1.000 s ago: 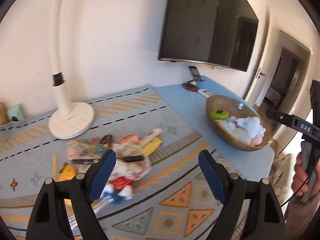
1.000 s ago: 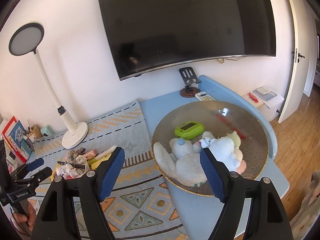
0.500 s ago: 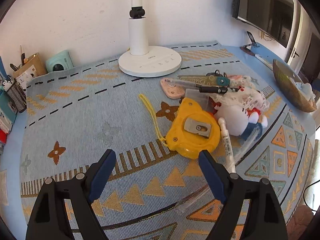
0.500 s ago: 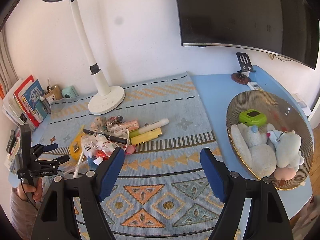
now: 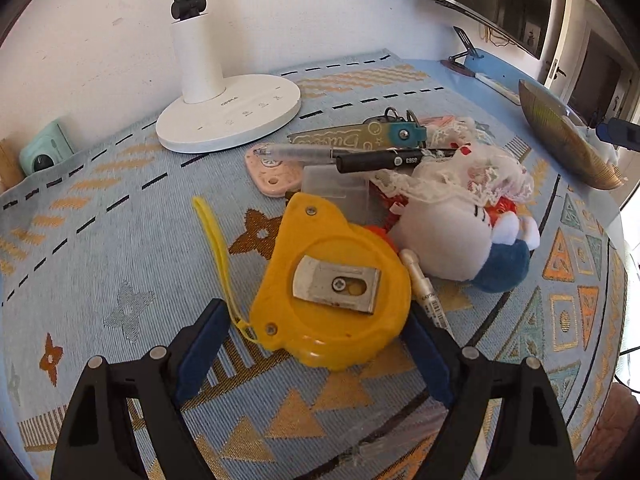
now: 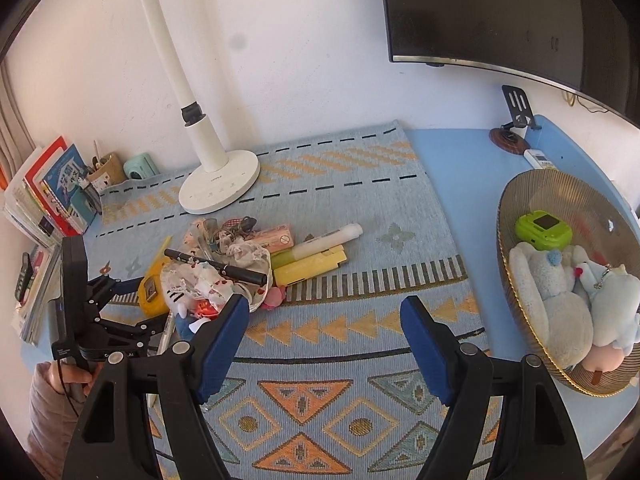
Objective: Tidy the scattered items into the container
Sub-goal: 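Move both grippers back over the remaining items on the rug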
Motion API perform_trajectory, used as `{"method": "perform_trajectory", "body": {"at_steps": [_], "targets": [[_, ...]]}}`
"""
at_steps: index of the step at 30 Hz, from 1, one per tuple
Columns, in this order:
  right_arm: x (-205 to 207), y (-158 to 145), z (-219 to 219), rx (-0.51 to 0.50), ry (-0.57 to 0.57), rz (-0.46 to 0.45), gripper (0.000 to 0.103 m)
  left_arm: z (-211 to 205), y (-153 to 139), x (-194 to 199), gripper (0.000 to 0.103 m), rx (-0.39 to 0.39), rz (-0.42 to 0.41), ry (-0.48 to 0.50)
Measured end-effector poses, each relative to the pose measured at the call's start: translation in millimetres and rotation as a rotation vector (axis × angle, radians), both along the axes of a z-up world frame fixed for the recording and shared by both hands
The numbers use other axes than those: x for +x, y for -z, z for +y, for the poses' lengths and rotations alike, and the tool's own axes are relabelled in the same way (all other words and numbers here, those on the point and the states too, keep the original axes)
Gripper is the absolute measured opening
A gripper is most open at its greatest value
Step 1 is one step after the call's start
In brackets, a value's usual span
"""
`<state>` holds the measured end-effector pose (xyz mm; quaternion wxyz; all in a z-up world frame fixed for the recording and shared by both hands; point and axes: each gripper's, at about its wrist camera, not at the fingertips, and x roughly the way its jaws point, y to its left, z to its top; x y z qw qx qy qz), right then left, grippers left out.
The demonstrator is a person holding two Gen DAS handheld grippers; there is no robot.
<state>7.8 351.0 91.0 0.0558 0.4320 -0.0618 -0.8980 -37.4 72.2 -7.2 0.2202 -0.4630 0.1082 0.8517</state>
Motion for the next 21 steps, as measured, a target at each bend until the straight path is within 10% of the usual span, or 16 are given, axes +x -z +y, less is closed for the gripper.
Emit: {"method": "perform_trajectory", "body": {"at_steps": [17,21], "targets": [[-43,39,-106,0.083,-0.286,-0.07,0.062,-42,-9,-14,0.066,0.185,0.017,-0.201],[-55,54,-123,0.131,-0.306,-0.097,0.036,-41,-8,-15,0.066,0.182,0.018,-0.199]]}}
